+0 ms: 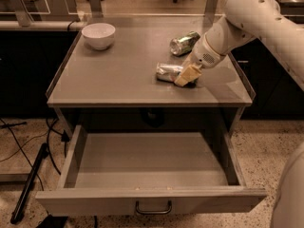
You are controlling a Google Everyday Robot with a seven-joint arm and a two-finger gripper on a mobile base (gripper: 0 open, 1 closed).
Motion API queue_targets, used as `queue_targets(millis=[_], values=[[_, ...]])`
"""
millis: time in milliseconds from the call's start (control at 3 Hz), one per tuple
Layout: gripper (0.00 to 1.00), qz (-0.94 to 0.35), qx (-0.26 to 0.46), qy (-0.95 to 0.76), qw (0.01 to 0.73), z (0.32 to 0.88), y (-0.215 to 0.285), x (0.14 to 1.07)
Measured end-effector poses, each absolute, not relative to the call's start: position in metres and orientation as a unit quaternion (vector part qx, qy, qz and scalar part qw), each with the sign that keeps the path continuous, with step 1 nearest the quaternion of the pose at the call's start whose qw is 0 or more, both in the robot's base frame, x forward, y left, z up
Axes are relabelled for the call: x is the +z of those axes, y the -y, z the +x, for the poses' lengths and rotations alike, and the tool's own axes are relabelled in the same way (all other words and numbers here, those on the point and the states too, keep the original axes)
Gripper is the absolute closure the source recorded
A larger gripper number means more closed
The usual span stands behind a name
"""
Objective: Place redbull can into top drawer
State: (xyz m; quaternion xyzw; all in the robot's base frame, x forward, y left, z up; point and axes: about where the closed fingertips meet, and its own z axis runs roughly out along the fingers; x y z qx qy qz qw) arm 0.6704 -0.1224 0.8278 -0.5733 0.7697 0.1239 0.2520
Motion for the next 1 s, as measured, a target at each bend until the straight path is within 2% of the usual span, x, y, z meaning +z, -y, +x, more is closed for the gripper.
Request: queue_targets(millis=[333,667,1000], values=[[0.89,-0.573,0.124,-0.770,0.252,0.670,0.122,0.828],[1.00,-0.573,0.124,-0.770,0.252,0.670,0.122,0.828],[1.00,-0.575,0.116,-0.768,0.258,0.657,0.124,0.839]])
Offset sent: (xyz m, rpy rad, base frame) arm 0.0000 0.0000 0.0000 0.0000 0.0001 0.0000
